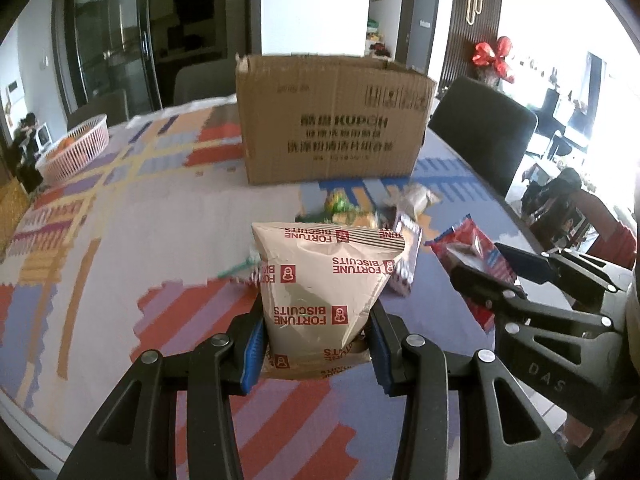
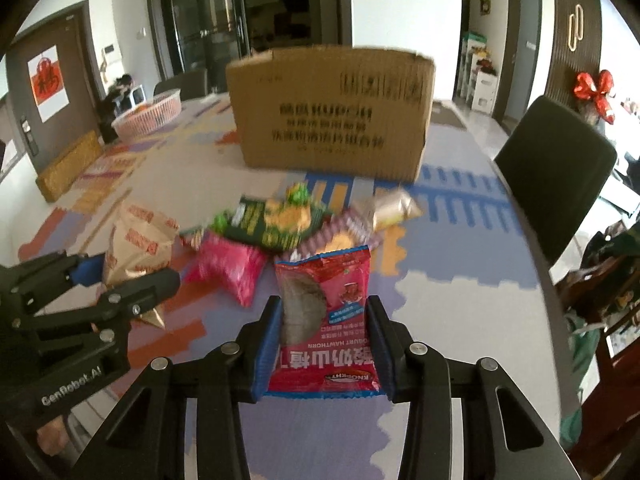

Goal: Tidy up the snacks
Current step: 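Carry both bags over the cardboard box and release them inside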

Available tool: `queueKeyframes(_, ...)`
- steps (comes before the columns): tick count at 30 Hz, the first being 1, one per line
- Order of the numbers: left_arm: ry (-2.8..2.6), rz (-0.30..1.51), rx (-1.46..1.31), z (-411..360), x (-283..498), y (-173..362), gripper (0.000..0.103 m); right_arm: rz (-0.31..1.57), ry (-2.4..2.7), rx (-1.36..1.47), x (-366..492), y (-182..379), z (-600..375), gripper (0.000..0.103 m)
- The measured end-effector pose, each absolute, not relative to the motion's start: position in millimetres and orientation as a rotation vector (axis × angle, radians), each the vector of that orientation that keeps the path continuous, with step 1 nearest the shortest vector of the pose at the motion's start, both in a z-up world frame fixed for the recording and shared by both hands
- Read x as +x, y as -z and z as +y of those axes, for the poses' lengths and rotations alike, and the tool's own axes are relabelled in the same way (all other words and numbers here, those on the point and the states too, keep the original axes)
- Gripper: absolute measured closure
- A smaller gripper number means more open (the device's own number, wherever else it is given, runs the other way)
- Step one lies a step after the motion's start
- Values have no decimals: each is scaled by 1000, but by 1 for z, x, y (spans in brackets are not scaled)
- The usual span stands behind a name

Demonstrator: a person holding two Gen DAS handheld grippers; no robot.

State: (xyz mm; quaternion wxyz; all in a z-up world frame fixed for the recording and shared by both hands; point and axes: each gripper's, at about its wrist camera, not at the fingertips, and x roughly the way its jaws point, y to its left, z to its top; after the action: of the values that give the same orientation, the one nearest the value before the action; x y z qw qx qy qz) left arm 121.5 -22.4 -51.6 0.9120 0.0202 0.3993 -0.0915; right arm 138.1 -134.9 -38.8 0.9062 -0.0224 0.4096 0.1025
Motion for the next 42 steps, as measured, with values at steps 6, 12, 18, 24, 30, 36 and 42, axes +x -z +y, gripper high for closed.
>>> queueKeyframes(6,197,764,40,-21,144,26,59,780,-213,-37,159,15,-135,61)
queueKeyframes(12,206,721,32,-18,173,3,59,721,-211,-10,187,-8,-137,61)
queueKeyframes(18,191,648,60,-16,206,-25,59,643,-200,-8,216,-33,-136,61)
queueKeyframes(24,179,587,84,-18,238,-49,59,589,-200,-10,248,-56,-135,61)
queueKeyframes(30,177,578,91,-16,275,-64,59,567,-189,-11,283,-72,-134,61)
queueKeyframes(36,201,620,110,-19,314,-72,59,584,-177,-14,322,-80,-135,61)
queueKeyframes(42,236,746,83,-20,368,-63,59,635,-182,-13,356,-81,-137,61)
